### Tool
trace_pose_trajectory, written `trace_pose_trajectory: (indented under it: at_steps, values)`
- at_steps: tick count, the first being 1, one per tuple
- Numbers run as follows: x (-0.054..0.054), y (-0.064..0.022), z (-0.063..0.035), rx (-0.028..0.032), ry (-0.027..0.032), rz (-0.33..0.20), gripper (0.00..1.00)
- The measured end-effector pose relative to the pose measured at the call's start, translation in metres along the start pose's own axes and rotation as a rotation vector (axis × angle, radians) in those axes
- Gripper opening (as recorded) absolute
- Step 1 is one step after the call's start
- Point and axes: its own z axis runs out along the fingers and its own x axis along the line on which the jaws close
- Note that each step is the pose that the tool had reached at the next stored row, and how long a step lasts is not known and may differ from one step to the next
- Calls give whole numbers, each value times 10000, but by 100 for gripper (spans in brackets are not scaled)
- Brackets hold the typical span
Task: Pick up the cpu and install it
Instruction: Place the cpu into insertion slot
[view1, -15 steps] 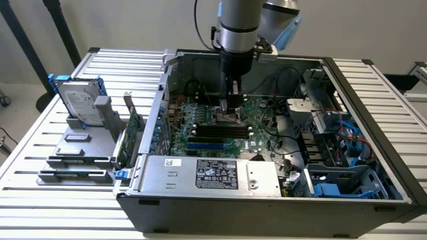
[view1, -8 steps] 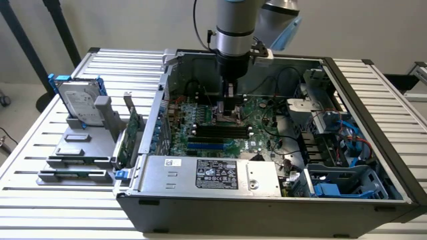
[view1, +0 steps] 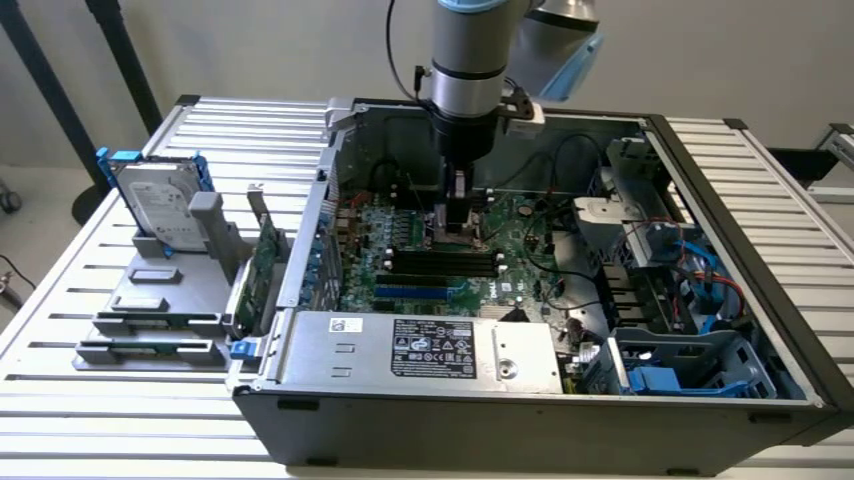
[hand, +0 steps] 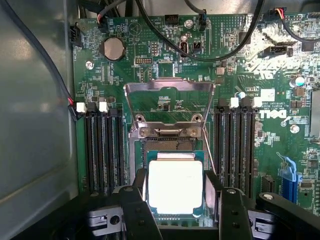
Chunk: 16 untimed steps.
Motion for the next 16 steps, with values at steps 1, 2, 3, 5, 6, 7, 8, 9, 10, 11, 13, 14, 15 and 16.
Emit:
trace_pose_trajectory:
  at_steps: [1,2,3,5,6,7,8,9,10,11,13,14,15,16]
  values:
    - [0,-1,15,-5,2,7,55]
    - [0,-1,31,-11,4,10,55]
    - [0,-2,47,-17,6,12,55]
    - [0,-3,75,-31,20,15,55]
    - [0,-3,90,-39,28,15,55]
    - [0,-4,103,-47,39,15,55]
    - [0,-4,115,-59,52,15,55]
    - [0,-4,126,-68,63,15,55]
    - [0,-5,135,-77,74,16,55]
    - [0,-5,143,-85,85,16,55]
    - [0,-5,152,-103,97,16,55]
    - [-1,-6,156,-112,101,16,55]
    - [0,-6,160,-121,106,16,55]
    - [0,-6,165,-131,110,16,55]
